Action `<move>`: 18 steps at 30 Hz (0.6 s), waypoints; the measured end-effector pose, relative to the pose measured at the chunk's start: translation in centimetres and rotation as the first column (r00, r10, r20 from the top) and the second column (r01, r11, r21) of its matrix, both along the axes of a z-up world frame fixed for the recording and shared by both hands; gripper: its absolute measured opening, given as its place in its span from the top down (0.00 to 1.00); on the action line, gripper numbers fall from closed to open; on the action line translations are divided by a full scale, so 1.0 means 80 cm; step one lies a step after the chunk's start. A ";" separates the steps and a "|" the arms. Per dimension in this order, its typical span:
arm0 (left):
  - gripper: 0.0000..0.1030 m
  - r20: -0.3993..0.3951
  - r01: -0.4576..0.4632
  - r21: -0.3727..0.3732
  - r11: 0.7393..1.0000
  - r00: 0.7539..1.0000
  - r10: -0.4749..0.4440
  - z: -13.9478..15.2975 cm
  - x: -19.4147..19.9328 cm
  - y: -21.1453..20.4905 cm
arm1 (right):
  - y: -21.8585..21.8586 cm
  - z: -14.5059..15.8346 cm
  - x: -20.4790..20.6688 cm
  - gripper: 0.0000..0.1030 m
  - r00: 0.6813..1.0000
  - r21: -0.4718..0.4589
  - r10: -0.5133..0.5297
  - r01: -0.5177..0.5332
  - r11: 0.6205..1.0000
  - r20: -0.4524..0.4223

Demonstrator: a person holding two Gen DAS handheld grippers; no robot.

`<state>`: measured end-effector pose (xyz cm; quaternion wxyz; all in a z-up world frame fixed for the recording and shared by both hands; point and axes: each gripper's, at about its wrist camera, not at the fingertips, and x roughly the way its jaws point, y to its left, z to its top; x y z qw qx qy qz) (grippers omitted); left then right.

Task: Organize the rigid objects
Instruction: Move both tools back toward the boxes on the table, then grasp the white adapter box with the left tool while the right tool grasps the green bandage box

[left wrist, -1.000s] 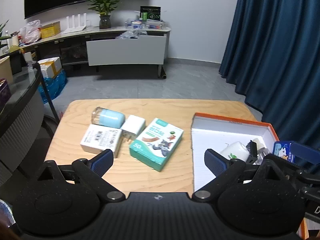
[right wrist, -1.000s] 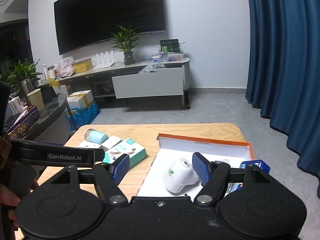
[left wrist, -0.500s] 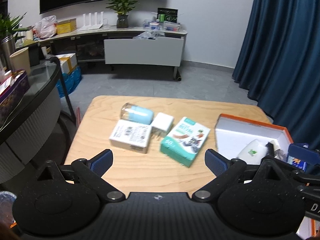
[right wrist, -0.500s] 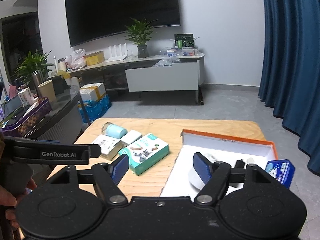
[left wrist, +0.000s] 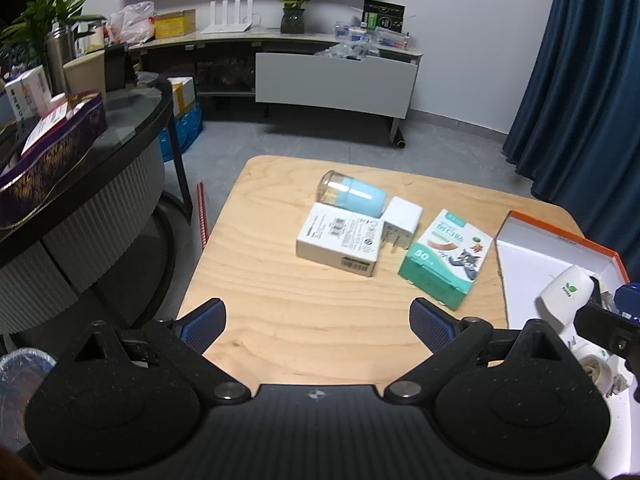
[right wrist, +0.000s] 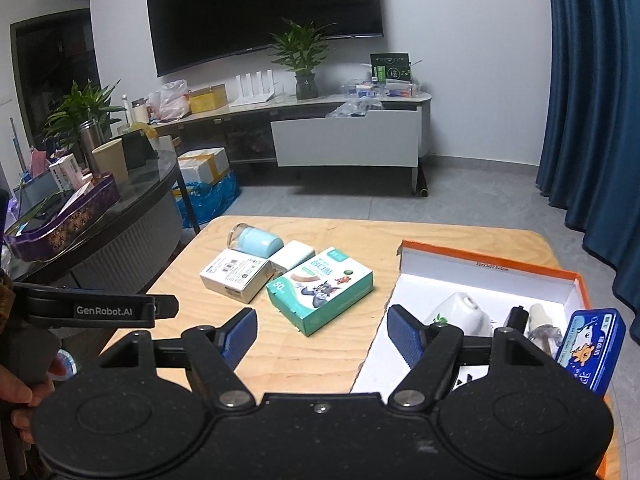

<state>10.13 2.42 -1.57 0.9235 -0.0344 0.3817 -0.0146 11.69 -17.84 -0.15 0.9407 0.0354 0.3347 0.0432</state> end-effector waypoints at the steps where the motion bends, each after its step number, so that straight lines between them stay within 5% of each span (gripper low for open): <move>1: 0.02 -0.004 -0.003 0.000 1.000 1.000 0.003 -0.001 0.001 0.001 | 0.001 -0.001 0.000 0.17 1.000 0.000 0.003 -0.003 1.000 -0.002; 18: 0.02 -0.020 0.011 0.001 1.000 1.000 -0.011 -0.011 0.022 -0.002 | 0.003 -0.017 0.014 0.16 0.999 0.011 0.007 -0.007 1.000 -0.037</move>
